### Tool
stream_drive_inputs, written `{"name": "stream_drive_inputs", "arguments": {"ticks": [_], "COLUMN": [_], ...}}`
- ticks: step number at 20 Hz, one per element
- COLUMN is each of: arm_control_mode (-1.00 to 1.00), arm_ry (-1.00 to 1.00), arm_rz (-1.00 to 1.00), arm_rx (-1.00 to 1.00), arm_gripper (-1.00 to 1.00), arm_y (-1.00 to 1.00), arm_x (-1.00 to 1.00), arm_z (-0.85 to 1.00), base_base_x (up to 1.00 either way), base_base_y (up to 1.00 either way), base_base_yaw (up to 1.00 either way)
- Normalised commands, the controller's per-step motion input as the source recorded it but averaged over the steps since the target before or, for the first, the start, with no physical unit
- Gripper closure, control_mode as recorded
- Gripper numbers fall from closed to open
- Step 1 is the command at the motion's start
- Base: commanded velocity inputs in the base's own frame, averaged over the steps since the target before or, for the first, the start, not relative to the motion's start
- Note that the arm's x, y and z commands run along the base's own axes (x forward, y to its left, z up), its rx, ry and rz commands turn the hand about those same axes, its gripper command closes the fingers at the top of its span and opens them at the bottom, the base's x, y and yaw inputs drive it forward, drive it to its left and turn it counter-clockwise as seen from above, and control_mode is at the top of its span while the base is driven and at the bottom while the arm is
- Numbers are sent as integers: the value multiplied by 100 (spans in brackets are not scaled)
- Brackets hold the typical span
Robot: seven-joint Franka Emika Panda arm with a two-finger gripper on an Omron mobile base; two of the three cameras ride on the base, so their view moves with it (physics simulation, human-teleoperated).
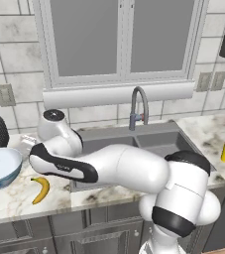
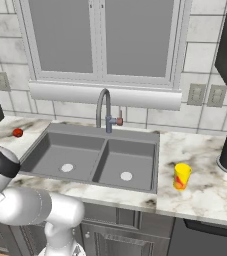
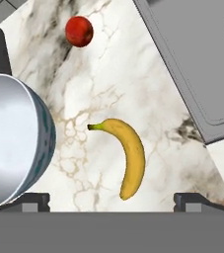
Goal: Remove the banana and apple from the sink. Then move the bowl and cup from the counter to the sink for washing.
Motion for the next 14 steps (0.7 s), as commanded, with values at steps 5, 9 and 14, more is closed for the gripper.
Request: {"name": "stream_drive_inputs", "arguments": {"ticks": [5,9,14], "arm_control_mode": [-100,-100,-100], "arm_ry": [0,0,9], "arm_rz": [0,0,0], "arm_rx": [4,0,0], "arm_gripper": [-100,-100,-100], "arm_y": [7,13,19], "arm_x": [7,9,14], "arm_z": [-1,-5,-4], "base_base_x": [0,0,0], "base_base_y": [0,0,0], "base_base_yaw": [0,0,0]}}
